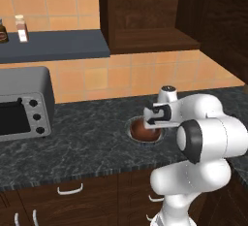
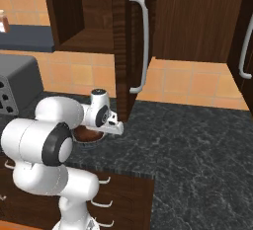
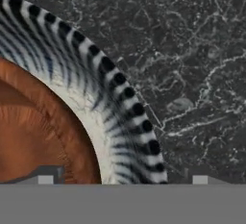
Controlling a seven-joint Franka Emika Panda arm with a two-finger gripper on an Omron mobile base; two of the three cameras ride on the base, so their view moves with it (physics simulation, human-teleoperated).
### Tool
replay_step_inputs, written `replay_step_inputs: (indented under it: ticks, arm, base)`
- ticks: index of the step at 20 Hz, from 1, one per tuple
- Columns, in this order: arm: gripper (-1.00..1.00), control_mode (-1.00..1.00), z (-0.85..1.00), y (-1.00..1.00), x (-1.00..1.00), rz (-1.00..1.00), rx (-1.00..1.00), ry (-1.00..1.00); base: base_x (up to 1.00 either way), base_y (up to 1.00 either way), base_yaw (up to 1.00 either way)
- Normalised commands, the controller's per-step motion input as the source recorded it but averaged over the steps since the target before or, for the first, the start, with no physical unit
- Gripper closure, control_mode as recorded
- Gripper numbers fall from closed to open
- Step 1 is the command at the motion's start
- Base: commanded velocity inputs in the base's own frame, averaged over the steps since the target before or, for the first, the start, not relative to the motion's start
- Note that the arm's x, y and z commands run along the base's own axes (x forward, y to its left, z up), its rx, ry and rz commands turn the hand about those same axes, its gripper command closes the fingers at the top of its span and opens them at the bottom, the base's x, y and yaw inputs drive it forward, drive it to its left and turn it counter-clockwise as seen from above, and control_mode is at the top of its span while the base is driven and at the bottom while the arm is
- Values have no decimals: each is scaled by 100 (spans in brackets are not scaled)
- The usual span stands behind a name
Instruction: Pick up the bowls on the counter and stack them on top of one another in the open cabinet. Place the smaller bowl on top of the larger bowl.
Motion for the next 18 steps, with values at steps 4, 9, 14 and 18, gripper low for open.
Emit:
replay_step_inputs:
  ticks: [4,9,14,18]
  arm:
    - [100,-100,-13,5,0,0,0,0]
    - [100,-100,-22,0,0,0,-1,0]
    - [100,-100,25,0,-26,-5,1,-18]
    - [100,-100,100,0,-50,-15,1,-44]
  base:
    - [0,0,0]
    - [0,0,0]
    - [0,0,0]
    - [0,0,0]
